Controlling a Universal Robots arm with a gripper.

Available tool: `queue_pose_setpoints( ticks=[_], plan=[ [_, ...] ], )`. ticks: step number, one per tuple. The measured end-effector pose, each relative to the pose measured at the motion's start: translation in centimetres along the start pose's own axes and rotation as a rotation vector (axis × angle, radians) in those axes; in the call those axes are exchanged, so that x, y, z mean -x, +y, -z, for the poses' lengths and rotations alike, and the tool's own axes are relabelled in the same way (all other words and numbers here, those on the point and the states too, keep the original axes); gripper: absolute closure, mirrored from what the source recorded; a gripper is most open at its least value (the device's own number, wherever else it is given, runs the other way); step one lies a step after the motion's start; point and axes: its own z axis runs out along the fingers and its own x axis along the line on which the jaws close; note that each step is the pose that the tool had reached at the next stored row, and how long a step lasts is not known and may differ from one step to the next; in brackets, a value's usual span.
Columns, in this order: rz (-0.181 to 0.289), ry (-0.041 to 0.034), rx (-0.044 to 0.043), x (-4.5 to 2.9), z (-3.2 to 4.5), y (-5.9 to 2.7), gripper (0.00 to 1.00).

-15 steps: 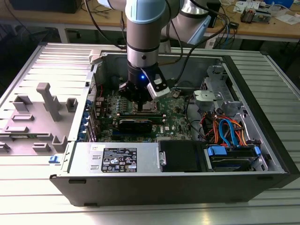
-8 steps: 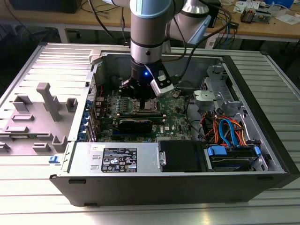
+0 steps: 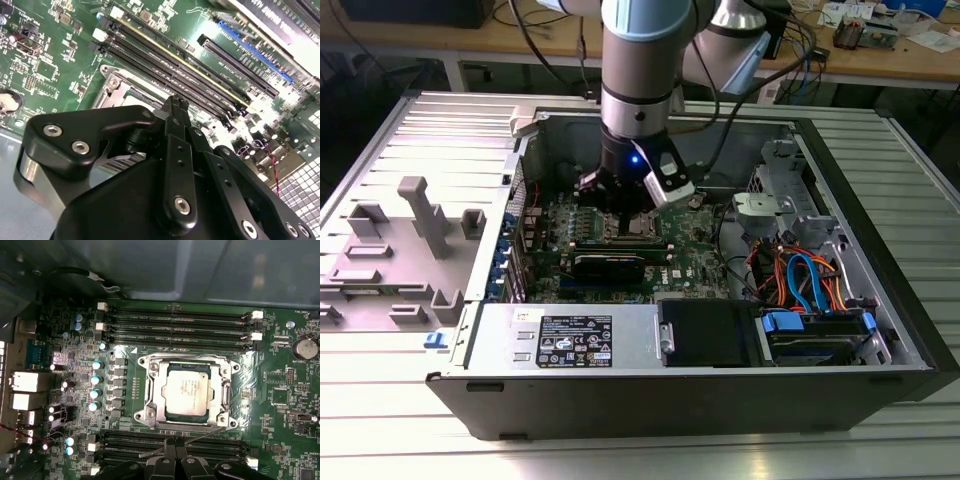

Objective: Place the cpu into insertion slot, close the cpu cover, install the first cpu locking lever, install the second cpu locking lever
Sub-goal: 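Install the second cpu locking lever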

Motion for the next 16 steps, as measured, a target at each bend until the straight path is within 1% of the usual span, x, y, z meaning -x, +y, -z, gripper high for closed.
queue_pose_setpoints(
  ticks=[2,4,5,6,7,8,13,16],
  plan=[
    [0.003,0.0001,0.0011,-0.12,0.01,-0.3,0.89],
    [0.005,-0.0001,0.0041,-0.32,0.01,-0.31,0.89],
    [0.006,-0.0004,0.0095,-0.51,0.0,-0.3,0.89],
    [0.007,-0.0009,0.0166,-0.76,0.0,-0.29,0.89],
    [0.008,-0.0017,0.0279,-1.24,-0.02,-0.26,0.89],
    [0.008,-0.0022,0.035,-1.59,-0.04,-0.27,0.89],
    [0.01,-0.003,0.047,-2.16,-0.26,-0.58,0.89],
    [0.01,-0.0034,0.0504,-2.4,-0.35,-0.58,0.89]
  ],
)
